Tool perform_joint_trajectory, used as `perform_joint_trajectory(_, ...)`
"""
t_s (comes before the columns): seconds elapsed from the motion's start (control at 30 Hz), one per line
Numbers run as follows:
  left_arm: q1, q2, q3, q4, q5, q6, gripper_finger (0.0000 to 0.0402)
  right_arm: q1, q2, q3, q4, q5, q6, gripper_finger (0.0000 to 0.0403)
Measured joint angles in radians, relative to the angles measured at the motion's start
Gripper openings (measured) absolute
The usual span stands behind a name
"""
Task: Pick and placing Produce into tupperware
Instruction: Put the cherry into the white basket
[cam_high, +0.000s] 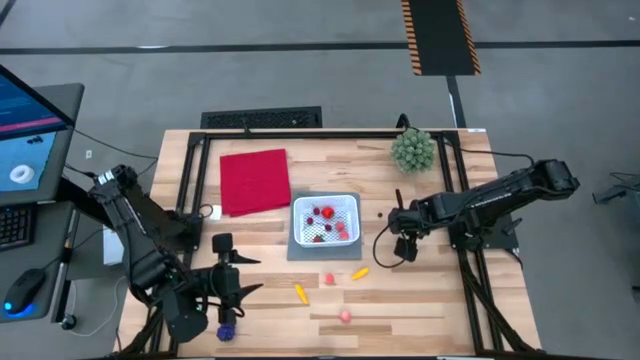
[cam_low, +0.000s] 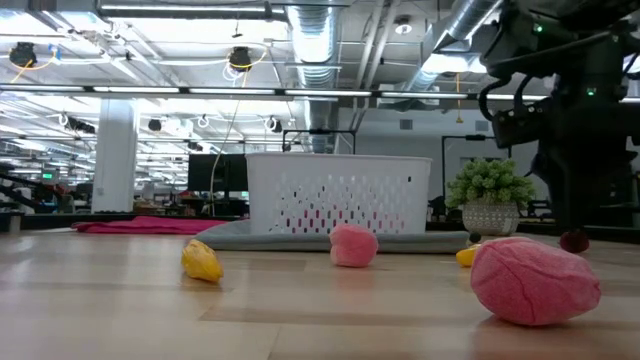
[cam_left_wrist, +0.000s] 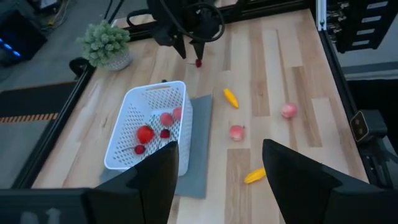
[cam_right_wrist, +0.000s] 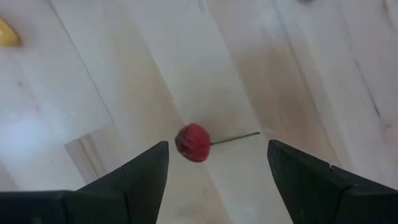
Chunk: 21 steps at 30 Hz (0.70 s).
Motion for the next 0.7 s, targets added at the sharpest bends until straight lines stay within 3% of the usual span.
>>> perform_joint_trajectory(0.53,0.000,0.000,0.000,-0.016,-0.020,-0.016,0.0223,0.022,0.000,-0.058,0.101,-0.010,0.044,0.0269)
perform_joint_trajectory(0.7,0.000,0.000,0.000,-0.016,-0.022,-0.016,0.0223,0.020,0.000,-0.058,0.101,-0.009,0.044,0.0221)
